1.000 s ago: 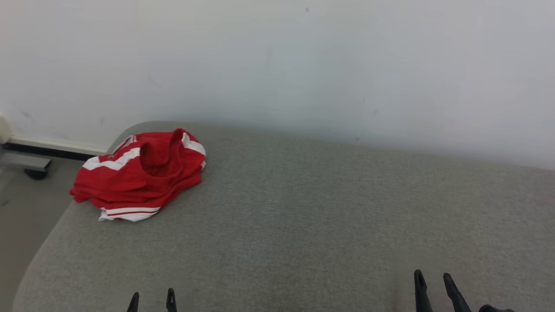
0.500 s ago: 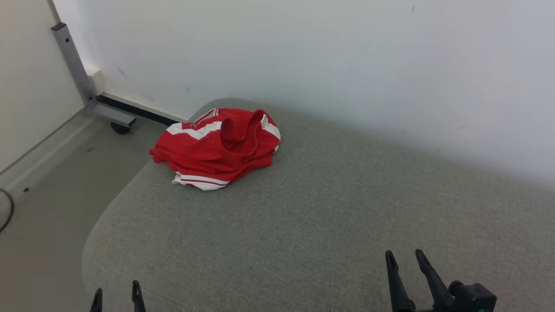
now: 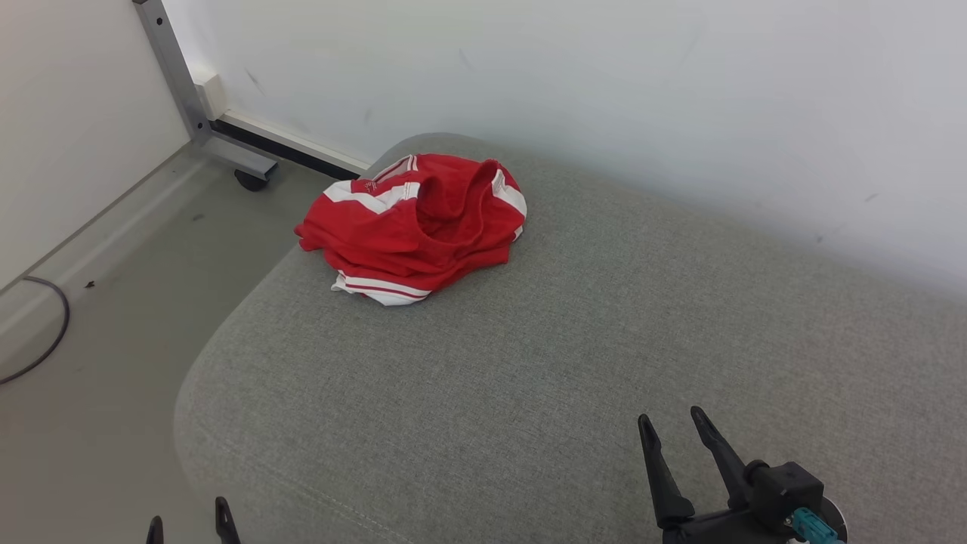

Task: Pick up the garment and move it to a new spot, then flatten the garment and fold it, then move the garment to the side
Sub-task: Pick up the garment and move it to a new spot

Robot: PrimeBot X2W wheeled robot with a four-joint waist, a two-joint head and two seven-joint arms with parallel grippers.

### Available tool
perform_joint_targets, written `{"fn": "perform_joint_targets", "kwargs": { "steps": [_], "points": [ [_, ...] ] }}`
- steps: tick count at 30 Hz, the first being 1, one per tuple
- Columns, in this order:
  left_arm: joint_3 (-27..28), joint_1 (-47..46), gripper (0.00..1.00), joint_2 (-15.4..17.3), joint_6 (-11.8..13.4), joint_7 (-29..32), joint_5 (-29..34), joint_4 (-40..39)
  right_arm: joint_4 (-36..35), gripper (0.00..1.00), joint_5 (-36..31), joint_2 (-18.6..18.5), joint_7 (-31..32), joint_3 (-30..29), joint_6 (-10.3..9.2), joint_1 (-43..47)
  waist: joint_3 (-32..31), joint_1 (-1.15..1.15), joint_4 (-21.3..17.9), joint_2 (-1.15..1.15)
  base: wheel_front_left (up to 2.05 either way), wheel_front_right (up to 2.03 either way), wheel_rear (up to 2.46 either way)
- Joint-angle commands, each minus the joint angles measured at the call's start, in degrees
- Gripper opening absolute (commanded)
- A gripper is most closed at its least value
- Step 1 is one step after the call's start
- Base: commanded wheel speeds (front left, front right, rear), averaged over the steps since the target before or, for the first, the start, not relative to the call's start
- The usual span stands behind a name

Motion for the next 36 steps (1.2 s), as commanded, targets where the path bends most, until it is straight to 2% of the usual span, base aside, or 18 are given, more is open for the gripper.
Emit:
{"fn": "perform_joint_targets", "kwargs": {
  "steps": [1, 12, 17, 21, 25, 29, 30, 33, 36],
  "points": [
    [-0.39, 0.7, 1.0, -0.1, 0.44, -0.2, -0.19, -0.29, -0.07, 1.0, -0.45, -0.15, -0.05, -0.19, -0.12, 0.19, -0.04, 0.0, -0.03, 0.0, -0.1, -0.1, -0.1],
    [-2.6, -0.74, 1.0, -0.11, 1.09, -0.2, -0.51, 1.17, -0.99, 1.0, 0.13, -0.15, -0.05, -0.82, -0.12, 1.36, -0.4, 0.0, -0.3, 0.0, -0.01, -0.01, -0.01],
    [-4.58, -5.43, 1.0, -0.11, -0.98, -0.2, -0.41, 5.24, -2.0, 1.0, 0.06, -0.16, -0.06, -1.7, -0.12, 2.7, -0.25, 0.0, -0.29, 0.0, 0.0, 0.0, 0.0],
    [-7.1, -15.01, 1.0, -0.12, -4.14, -0.2, -1.03, 13.75, -3.42, 1.0, -0.87, -0.16, -0.05, -3.18, -0.12, 4.75, 0.41, 0.0, 0.03, 0.0, 0.0, 0.0, 0.0],
    [-9.92, -25.18, 1.0, -0.13, -5.47, 0.66, -4.6, 21.42, -5.84, 1.0, -3.35, -0.16, -0.05, -5.04, -0.12, 6.45, 3.41, 0.0, 0.0, 0.0, 0.0, 0.0, 0.0],
    [-10.87, -35.33, 1.0, -0.04, -4.0, 1.16, -8.87, 28.17, -10.25, 1.0, -7.11, -1.09, 1.82, -4.18, -0.12, 5.97, 8.47, 0.0, -3.26, 0.0, 0.0, 0.0, 0.0],
    [-10.87, -35.33, 1.0, -0.04, -4.0, 1.16, -8.87, 28.17, -10.25, 1.0, -7.11, -1.09, 1.82, -4.18, -0.12, 5.97, 8.47, 0.0, -3.26, 0.0, 0.0, 0.0, 0.0],
    [-9.81, -42.44, 1.0, -0.17, -3.26, 1.15, -11.95, 32.14, -14.35, 1.0, -7.89, -3.05, 3.93, -3.14, -0.12, 5.15, 12.61, 0.0, -6.48, 0.0, 0.0, 0.0, 0.0],
    [-7.75, -49.01, 1.0, 0.34, -4.12, 3.01, -14.82, 35.87, -18.73, 1.0, -7.87, -4.81, 5.88, -2.08, -0.12, 4.62, 16.24, 0.0, -9.6, 0.0, 0.0, 0.0, 0.0]
  ]
}}
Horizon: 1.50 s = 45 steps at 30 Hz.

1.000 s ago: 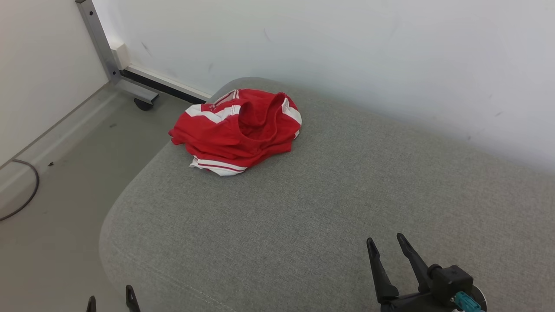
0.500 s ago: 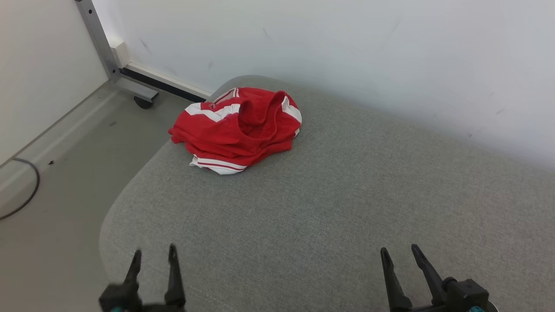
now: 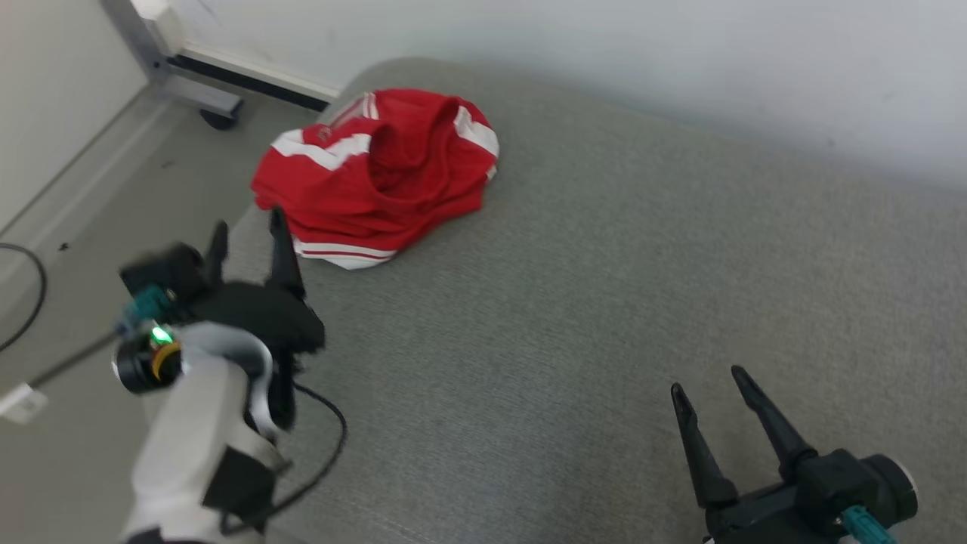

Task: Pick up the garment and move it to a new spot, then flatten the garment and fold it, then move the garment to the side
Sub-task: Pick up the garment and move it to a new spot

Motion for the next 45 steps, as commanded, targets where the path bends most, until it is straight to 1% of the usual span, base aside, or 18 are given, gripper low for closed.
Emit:
{"fn": "perform_joint_targets", "kwargs": {
  "steps": [1, 4, 7, 10, 13, 16, 18, 20, 21, 22, 24, 27, 32, 38, 39, 41, 45],
  "points": [
    [0.4, -2.05, 1.0, 0.83, -0.34, 0.46, 0.0, 0.49, -1.03, 1.0, 0.18, -0.63, 0.26, 0.0, -0.12, -0.62, 8.55, -0.01, -7.95, -0.01, 0.0, 0.0, 0.0],
    [1.88, -7.7, 1.0, 2.16, -1.28, 3.75, -2.36, 3.36, -5.17, 1.0, 0.73, -1.85, 1.61, -0.01, -0.12, 0.29, 11.99, -0.01, -10.37, -0.01, 0.0, 0.0, 0.0],
    [3.5, -11.95, 1.0, 3.45, -2.07, 9.13, -5.06, 6.19, -8.42, 1.0, 1.11, -2.71, 2.78, -0.39, -0.12, 1.77, 14.33, -0.01, -12.28, -0.01, 0.0, 0.0, 0.0],
    [4.7, -15.88, 1.0, 5.13, -1.89, 15.1, -7.07, 8.16, -11.15, 1.0, 1.3, -3.43, 3.42, -0.56, -0.12, 2.75, 16.47, -0.01, -13.87, -0.01, 0.0, 0.0, 0.0],
    [5.6, -18.7, 1.0, 7.54, -0.77, 20.11, -8.36, 8.82, -13.55, 1.0, 1.57, -3.58, 3.77, -0.4, -0.12, 2.99, 18.52, -0.01, -15.37, -0.01, 0.0, 0.0, 0.0],
    [6.48, -20.49, 1.0, 9.61, 0.91, 24.62, -9.42, 8.72, -14.93, 1.0, 1.95, -3.46, 3.64, -0.15, -0.12, 3.32, 20.0, -0.01, -16.56, -0.01, 0.0, 0.0, 0.0],
    [6.51, -21.03, 1.0, 11.3, 2.68, 27.62, -8.82, 8.45, -15.35, 1.0, 2.07, -3.17, 3.46, 0.03, -0.12, 3.42, 20.96, -0.01, -17.15, -0.01, 0.0, 0.0, 0.0],
    [6.26, -21.12, 1.0, 12.3, 4.54, 30.45, -8.39, 8.0, -15.5, 1.0, 2.29, -2.9, 3.17, 0.01, -0.12, 3.28, 21.72, -0.01, -17.46, -0.01, 0.0, 0.0, 0.0],
    [6.0, -20.95, 0.84, 12.67, 5.36, 31.75, -8.14, 7.44, -15.42, 1.0, 2.39, -2.83, 2.99, -0.11, -0.12, 3.11, 21.99, -0.01, -17.46, -0.01, 0.0, 0.0, 0.0],
    [5.87, -20.81, 0.49, 12.85, 5.97, 32.69, -8.21, 6.74, -15.25, 1.0, 2.54, -2.69, 2.89, -0.23, -0.12, 2.93, 22.19, -0.01, -17.44, -0.01, 0.0, 0.0, 0.0],
    [5.3, -19.9, 0.0, 13.65, 7.36, 34.56, -7.49, 5.54, -14.62, 1.0, 2.61, -2.56, 2.68, -0.18, -0.12, 2.52, 22.12, -0.01, -17.43, -0.01, 0.0, 0.0, 0.0],
    [4.31, -18.21, 0.0, 14.43, 8.73, 38.02, -6.78, 3.57, -13.84, 1.0, 3.08, -2.17, 2.21, 0.4, -0.12, 1.79, 21.39, -0.01, -17.47, -0.01, 0.0, 0.0, 0.0],
    [3.95, -15.59, 0.0, 15.92, 9.91, 42.33, -7.04, -1.5, -12.12, 1.0, 3.74, -1.6, 1.3, 1.04, -0.12, 0.67, 19.21, -0.01, -17.35, -0.01, 0.0, 0.0, 0.0],
    [3.34, -13.64, 0.0, 18.38, 10.75, 43.67, -5.62, -9.98, -8.57, 1.0, 4.63, 0.04, -0.47, 2.25, -0.12, -0.52, 14.37, -0.01, -17.13, -0.01, 0.0, 0.0, 0.0],
    [3.34, -13.64, 0.0, 18.38, 10.75, 43.67, -5.62, -9.98, -8.57, 1.0, 4.63, 0.04, -0.47, 2.25, -0.12, -0.52, 14.37, -0.01, -17.13, -0.01, 0.0, 0.0, 0.0],
    [3.01, -13.37, 0.0, 19.61, 10.86, 44.52, -5.01, -12.55, -7.28, 1.0, 4.82, 0.72, -1.2, 2.61, -0.12, -0.82, 12.38, -0.01, -17.21, -0.01, 0.0, 0.0, 0.0],
    [1.93, -13.06, 0.0, 20.61, 10.92, 45.64, -4.36, -16.83, -4.35, 1.0, 5.5, 2.25, -2.48, 2.81, -0.12, -0.84, 7.5, -0.01, -17.54, -0.01, 0.0, 0.0, 0.0]
  ]
}}
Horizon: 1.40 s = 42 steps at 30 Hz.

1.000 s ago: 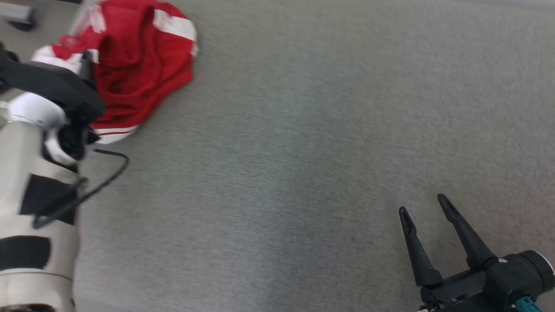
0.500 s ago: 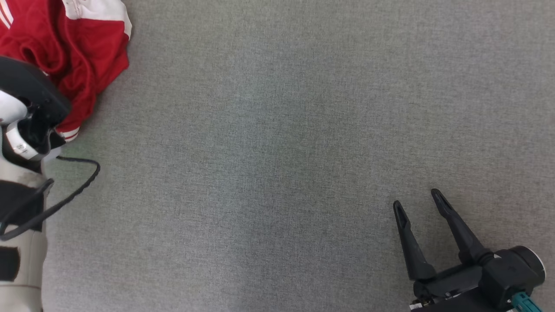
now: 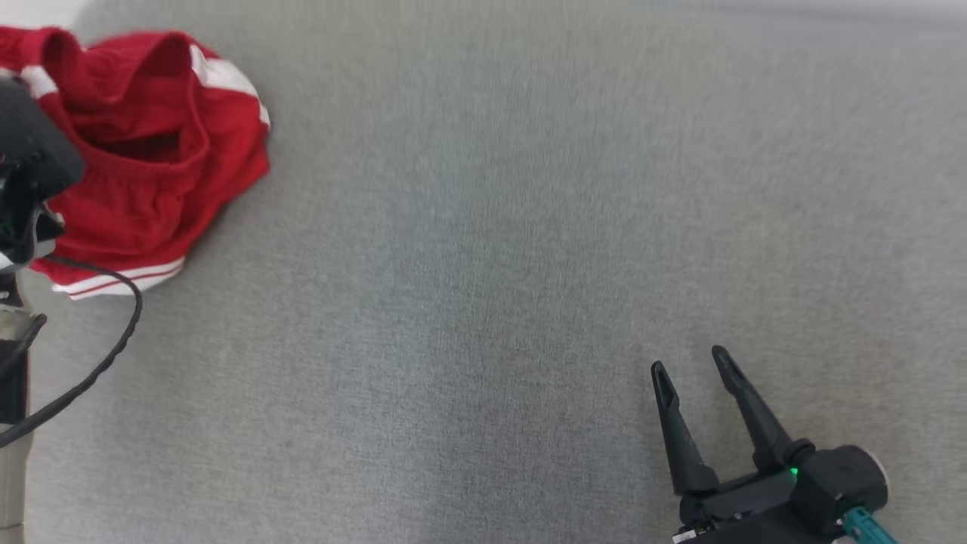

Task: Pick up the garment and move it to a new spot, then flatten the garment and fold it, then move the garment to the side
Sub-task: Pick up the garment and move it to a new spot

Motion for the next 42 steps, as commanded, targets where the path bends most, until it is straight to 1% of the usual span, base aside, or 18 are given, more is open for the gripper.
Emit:
{"fn": "perform_joint_targets", "kwargs": {
  "steps": [1, 4, 9, 13, 18, 20, 21, 24, 26, 30, 33, 36, 37, 42],
  "points": [
    [-0.21, 0.63, 0.0, 0.43, 0.08, 0.47, 0.06, -1.19, 0.69, 1.0, 0.33, 0.57, -0.62, 0.01, -0.12, 0.13, -5.74, 0.01, -0.38, 0.0, 0.0, 0.0, 0.0],
    [-1.78, -0.11, 0.0, 0.21, -0.73, 1.51, 0.56, -3.12, 2.86, 1.0, 0.97, 1.45, -1.66, -0.23, -0.12, 0.58, -9.81, 0.01, -1.12, 0.0, 0.0, 0.0, 0.0],
    [-5.43, -1.98, 0.0, -0.91, -3.22, 3.12, 1.43, -5.01, 5.38, 1.0, 1.57, 2.42, -2.85, -1.22, -0.12, 2.49, -16.27, 0.01, -3.44, 0.0, 0.0, 0.0, 0.0],
    [-7.49, -3.32, 0.0, -3.3, -5.27, 3.15, 0.29, -6.39, 5.91, 1.0, 1.25, 2.58, -3.17, -2.25, -0.12, 4.56, -20.53, 0.01, -6.33, 0.0, 0.0, 0.0, 0.0],
    [-9.47, -4.34, 0.0, -6.93, -7.47, 2.17, -1.48, -9.0, 5.02, 1.0, 1.79, 2.65, -3.35, -3.19, -0.12, 5.57, -22.48, 0.01, -10.85, 0.0, 0.0, 0.0, 0.0],
    [-10.61, -4.17, 0.0, -8.2, -8.07, 1.27, -1.16, -10.15, 4.67, 1.0, 1.81, 2.65, -3.32, -3.27, -0.12, 5.76, -22.85, 0.01, -12.7, 0.0, 0.0, 0.0, 0.0],
    [-11.74, -3.41, 0.0, -9.8, -8.46, 0.07, -0.94, -11.03, 4.37, 1.0, 1.71, 2.66, -3.15, -3.28, -0.12, 5.95, -23.06, 0.01, -14.46, 0.0, 0.0, 0.0, 0.0],
    [-13.88, -1.02, 0.0, -12.99, -8.48, -1.47, -1.19, -11.13, 4.04, 1.0, 2.04, 2.62, -2.87, -4.1, -0.12, 6.44, -23.18, 0.01, -16.75, 0.0, 0.0, 0.0, 0.0],
    [-15.91, 0.44, 0.0, -13.51, -8.63, -2.43, 0.4, -10.67, 3.59, 1.0, 2.08, 2.63, -2.61, -4.31, -0.12, 6.5, -23.06, 0.01, -18.56, 0.0, 0.0, 0.0, 0.0],
    [-20.72, 5.05, 0.0, -15.88, -9.57, -3.71, 2.15, -8.89, 2.65, 1.0, 1.4, 2.59, -2.0, -4.88, -0.12, 6.58, -22.71, 0.01, -22.05, 0.0, 0.0, 0.0, 0.0],
    [-23.34, 8.98, 0.0, -16.69, -9.16, -5.59, 3.33, -7.32, 1.79, 1.0, 1.13, 2.63, -1.54, -5.15, -0.12, 6.64, -22.25, 0.01, -24.16, 0.0, 0.0, 0.0, 0.0],
    [-26.99, 14.08, 0.0, -18.4, -8.87, -8.41, 4.69, -5.05, 1.11, 1.0, 0.97, 2.61, -0.98, -5.67, -0.12, 7.09, -21.72, 0.01, -25.54, 0.0, 0.0, 0.0, 0.0],
    [-26.99, 14.08, 0.0, -18.4, -8.87, -8.41, 4.69, -5.05, 1.11, 1.0, 0.97, 2.61, -0.98, -5.67, -0.12, 7.09, -21.72, 0.01, -25.54, 0.0, 0.0, 0.0, 0.0],
    [-31.53, 20.07, 0.0, -19.74, -7.94, -12.76, 5.39, 1.49, 0.03, 1.0, 0.85, 2.64, -0.29, -4.93, -0.12, 6.98, -20.66, 0.01, -27.17, 0.0, 0.0, 0.0, 0.0]
  ]
}}
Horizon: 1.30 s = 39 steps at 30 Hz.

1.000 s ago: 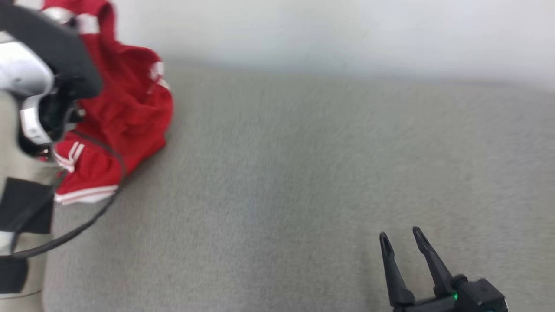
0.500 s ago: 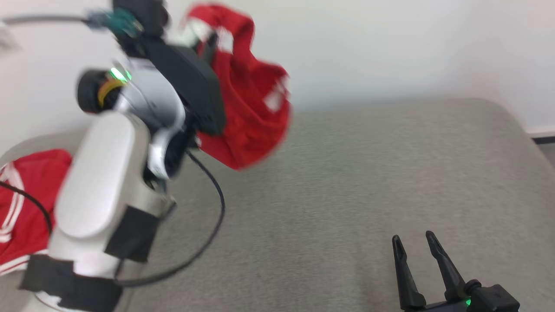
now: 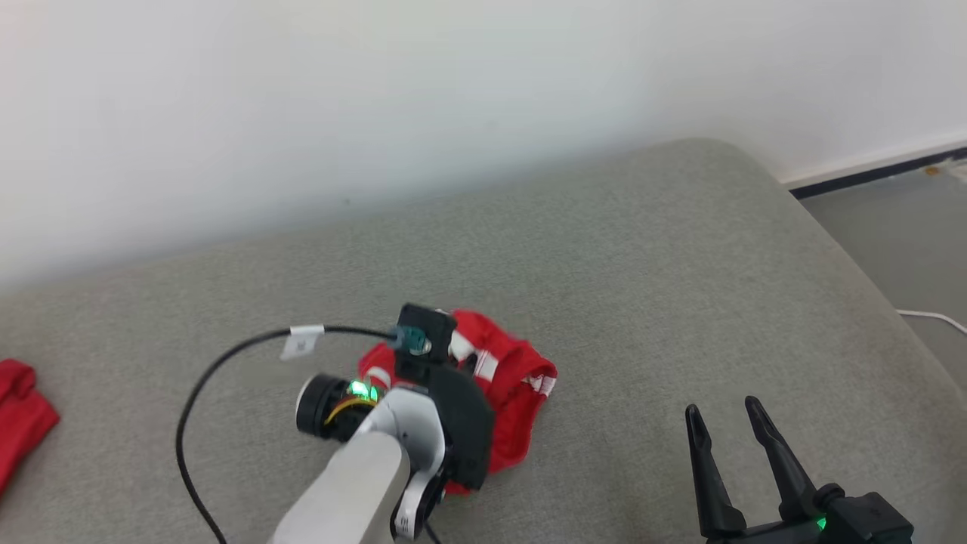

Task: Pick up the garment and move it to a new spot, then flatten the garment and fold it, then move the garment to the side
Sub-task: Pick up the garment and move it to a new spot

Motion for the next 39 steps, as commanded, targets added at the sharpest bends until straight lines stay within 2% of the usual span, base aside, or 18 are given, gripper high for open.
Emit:
{"fn": "perform_joint_targets", "kwargs": {
  "steps": [1, 6, 7, 11, 18, 23, 25, 28, 34, 39],
  "points": [
    [-0.2, 0.94, 0.0, -0.12, 0.32, -0.7, -0.03, 1.03, -0.29, 1.0, -0.22, -0.01, 0.17, 0.12, -0.12, 0.01, 0.96, 0.0, -1.31, 0.0, 0.0, 0.0, 0.0],
    [-1.71, 0.69, 0.0, -0.54, 1.47, -5.15, -1.07, 7.18, -0.15, 1.0, 0.04, -0.01, 0.27, 0.36, -0.12, 0.03, 1.38, 0.0, -1.34, 0.0, 0.0, 0.0, 0.0],
    [-1.87, 0.42, 1.0, -0.63, 1.64, -5.86, -1.69, 7.99, -0.04, 1.0, 0.17, -0.01, 0.24, 0.24, -0.12, 0.21, 1.37, 0.0, -1.08, 0.0, 0.0, 0.0, 0.0],
    [-3.01, -0.39, 1.0, -0.71, 1.25, -9.63, -5.28, 7.48, 0.16, 1.0, 0.63, -0.01, 0.12, -0.04, -0.12, 0.96, 0.89, 0.0, 0.47, 0.0, 0.0, 0.0, 0.0],
    [-3.85, 1.94, 1.0, -0.69, 2.09, -24.35, -6.2, 1.99, -0.1, 1.0, -0.13, -0.01, 0.08, -1.28, -0.12, 2.38, -0.93, 0.0, 5.11, 0.0, 0.0, 0.0, 0.0],
    [0.35, 8.69, 1.0, 0.88, 2.58, -35.05, -7.18, -2.49, 0.07, 1.0, -0.97, -0.01, -0.05, -2.36, -0.12, 3.45, -2.81, 0.0, 7.49, 0.0, 0.0, 0.0, 0.0],
    [3.97, 13.4, 1.0, 1.43, 3.29, -36.14, -7.52, -5.72, 0.21, 1.0, -1.35, -0.02, -0.11, -2.93, -0.12, 4.17, -3.83, 0.0, 7.91, 0.0, 0.0, 0.0, 0.0],
    [11.56, 20.78, 1.0, 1.92, 3.41, -36.24, -3.76, -13.99, 0.64, 1.0, -1.64, 0.0, -0.82, -4.51, -0.12, 4.72, -4.12, 0.0, 9.33, 0.0, 0.0, 0.0, 0.0],
    [20.96, 33.1, 1.0, 1.12, -0.33, -36.24, 5.02, -22.07, 2.75, 1.0, -1.09, -0.03, -2.58, -6.42, -0.12, 5.94, -4.69, 0.0, 11.81, 0.0, 0.0, 0.0, 0.0],
    [24.79, 38.88, 1.0, 0.74, -2.84, -36.24, 9.55, -22.76, 4.14, 1.0, -0.23, -0.06, -3.33, -7.47, -0.12, 6.21, -4.85, 0.0, 13.16, 0.0, 0.0, 0.0, 0.0]
  ]
}}
